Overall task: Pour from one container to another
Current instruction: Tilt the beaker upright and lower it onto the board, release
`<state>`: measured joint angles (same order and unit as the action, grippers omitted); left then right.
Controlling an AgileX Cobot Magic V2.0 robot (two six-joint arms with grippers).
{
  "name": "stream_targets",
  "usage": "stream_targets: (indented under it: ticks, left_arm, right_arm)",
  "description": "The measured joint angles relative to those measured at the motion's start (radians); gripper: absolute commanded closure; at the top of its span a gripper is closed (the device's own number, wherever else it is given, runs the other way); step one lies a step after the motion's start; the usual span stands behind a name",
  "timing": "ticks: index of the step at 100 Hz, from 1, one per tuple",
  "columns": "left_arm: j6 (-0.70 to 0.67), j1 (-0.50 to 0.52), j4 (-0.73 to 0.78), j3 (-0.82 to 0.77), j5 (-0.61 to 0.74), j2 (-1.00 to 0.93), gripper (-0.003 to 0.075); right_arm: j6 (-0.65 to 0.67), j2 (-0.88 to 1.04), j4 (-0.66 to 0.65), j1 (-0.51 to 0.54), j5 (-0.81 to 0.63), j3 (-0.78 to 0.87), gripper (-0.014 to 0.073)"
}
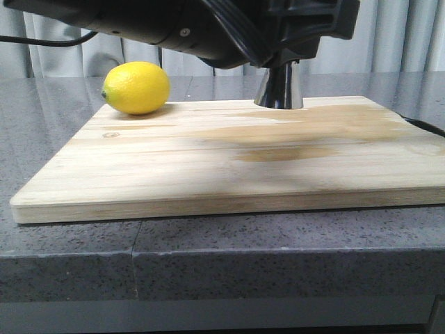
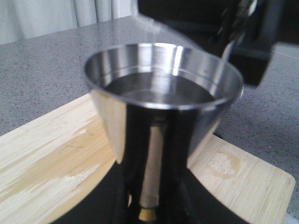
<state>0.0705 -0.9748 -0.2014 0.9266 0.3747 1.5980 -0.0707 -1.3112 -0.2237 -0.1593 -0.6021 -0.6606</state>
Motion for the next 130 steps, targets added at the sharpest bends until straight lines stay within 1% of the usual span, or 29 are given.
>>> stream_targets:
  ticks: [15,38,61,89,122,130]
  left_arm:
    - [0.0,0.0,0.0,0.0,0.009,0.0,0.0739]
    - [0.0,0.0,0.0,0.0,0.009,0.0,0.0739]
    - [0.0,0.0,0.0,0.0,0.01,0.0,0.0739]
    - [0.0,0.0,0.0,0.0,0.017,0.0,0.0739]
    - [0.0,0.0,0.0,0.0,0.018,0.0,0.0739]
    - [0.0,0.0,0.0,0.0,0.018,0.0,0.0739]
  right_arm:
    - [0.057,-0.111,0.02,0.0,-0.042,0.0,0.0358]
    - [0.071,-0.26,0.029,0.0,-0.164,0.0,0.0358]
    - [0.076,-0.359,0.035,0.0,-0.223,-0.002,0.0358]
    - [0.091,-0.437,0.039,0.0,-0.282,-0.004,0.0358]
    - [0.093,-0.463,0.041,0.0,-0.322,-0.01,0.0355]
    - [0.093,-0.463,0.041,0.0,-0.322,-0.01,0.033]
